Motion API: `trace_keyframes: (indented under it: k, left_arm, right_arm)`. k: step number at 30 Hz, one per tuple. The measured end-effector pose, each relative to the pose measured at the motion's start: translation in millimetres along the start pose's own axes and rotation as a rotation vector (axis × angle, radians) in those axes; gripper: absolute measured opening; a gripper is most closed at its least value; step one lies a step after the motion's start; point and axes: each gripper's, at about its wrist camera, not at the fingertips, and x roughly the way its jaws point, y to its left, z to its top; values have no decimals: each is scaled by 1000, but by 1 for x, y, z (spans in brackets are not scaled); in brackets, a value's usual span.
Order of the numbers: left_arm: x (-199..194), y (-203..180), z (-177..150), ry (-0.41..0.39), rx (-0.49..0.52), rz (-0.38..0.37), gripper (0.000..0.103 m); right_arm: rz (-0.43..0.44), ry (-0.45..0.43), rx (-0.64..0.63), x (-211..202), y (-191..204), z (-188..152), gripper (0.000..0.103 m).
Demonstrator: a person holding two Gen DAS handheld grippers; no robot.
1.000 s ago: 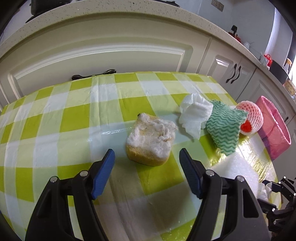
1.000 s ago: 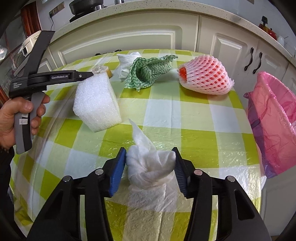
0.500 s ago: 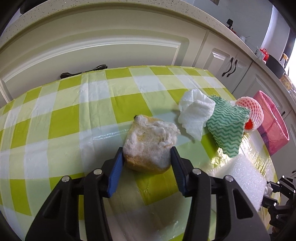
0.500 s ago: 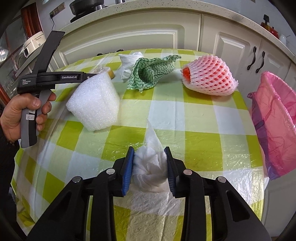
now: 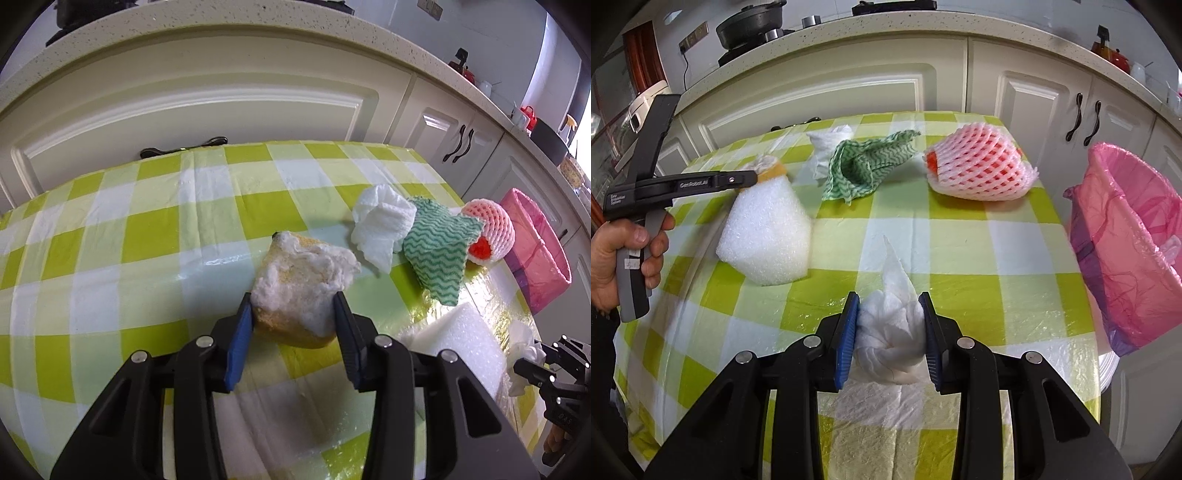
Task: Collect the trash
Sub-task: 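Grasp the white crumpled tissue with the right tool while the left tool grasps the bread slice, then carry the tissue and bread over the pink bin and open both tools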
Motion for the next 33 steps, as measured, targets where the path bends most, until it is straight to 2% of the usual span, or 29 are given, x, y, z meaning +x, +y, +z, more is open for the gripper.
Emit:
trace_keyframes:
  k: [7, 15, 22, 33]
  left_arm:
    - [-36, -7, 8, -65, 11, 16, 41]
    - [-73, -44, 24, -141, 53, -8, 41]
    - [-76, -105, 43, -165, 126, -81, 41]
    - [-53, -233, 79, -175, 264, -234, 41]
  right_arm:
    - [-17, -54, 37, -16, -13, 9, 32]
    - [-58, -132, 97, -40, -40, 22, 32]
    - [-111, -200, 155, -65, -75, 32, 32]
    - [-218, -297, 278, -108, -175, 46, 32]
